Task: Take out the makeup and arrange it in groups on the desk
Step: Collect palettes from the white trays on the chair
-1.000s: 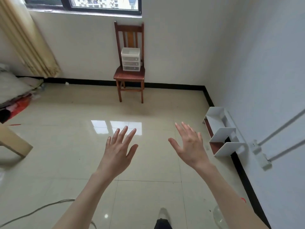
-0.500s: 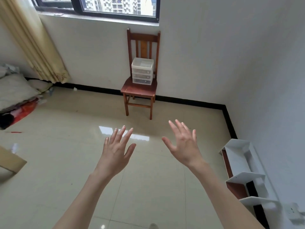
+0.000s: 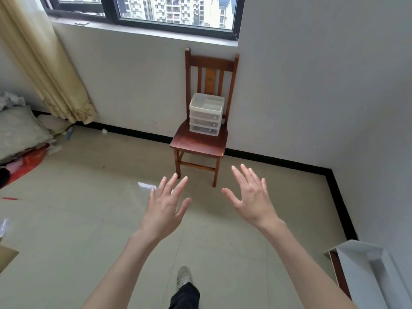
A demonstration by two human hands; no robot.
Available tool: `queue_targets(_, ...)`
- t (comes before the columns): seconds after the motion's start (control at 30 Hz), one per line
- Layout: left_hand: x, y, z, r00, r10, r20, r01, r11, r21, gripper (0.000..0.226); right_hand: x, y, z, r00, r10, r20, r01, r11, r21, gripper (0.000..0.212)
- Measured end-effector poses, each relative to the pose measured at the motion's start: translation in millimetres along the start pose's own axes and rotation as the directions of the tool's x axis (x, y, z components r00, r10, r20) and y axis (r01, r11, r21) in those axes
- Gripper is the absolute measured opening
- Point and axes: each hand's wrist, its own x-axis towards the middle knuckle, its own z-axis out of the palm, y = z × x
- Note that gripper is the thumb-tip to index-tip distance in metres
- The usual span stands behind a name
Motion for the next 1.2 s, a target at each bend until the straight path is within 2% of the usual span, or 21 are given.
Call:
queue_targets(0.33, 214.7, -54.1, -60.0, 0.999, 0.054, -0.007, -0.053, 0.998, 0.028, 0.055, 202.7, -29.2, -11.1, 0.999, 0.028, -0.045, -0.029, 0.999, -0.029, 0.066)
queue_targets(0.6, 327.9, -95.9, -41.3, 0.996, 0.018, 0.093, -0.023, 0.998, 0.051, 0.055, 333.4, -18.6, 12.6, 0.998, 0.054, 0.018, -0.053, 0.997, -0.05, 0.065)
queue_targets(0.9, 509.9, -117.3, -21.1, 0.982, -0.006, 0.191, 0.005, 1.0, 0.003, 0.055, 525.4, 22.5, 35.9, 0.995, 0.082, 0.064, -0.078, 0.995, -0.063, 0.064)
queue_targets(1.07, 603.1, -121.3, -4.5, 0.966, -0.016, 0.259, 0.043, 0.994, -0.098, 0.055, 611.1, 47.5, 53.5, 0.983, 0.13, 0.129, -0.121, 0.99, -0.078, 0.062)
queue_targets(1.2, 654.0, -133.8, 38.8, 0.916, -0.069, 0.394, 0.215, 0.916, -0.338, 0.052, 663.5, 74.6, 78.3, 0.959, 0.18, 0.217, -0.156, 0.98, -0.125, 0.06)
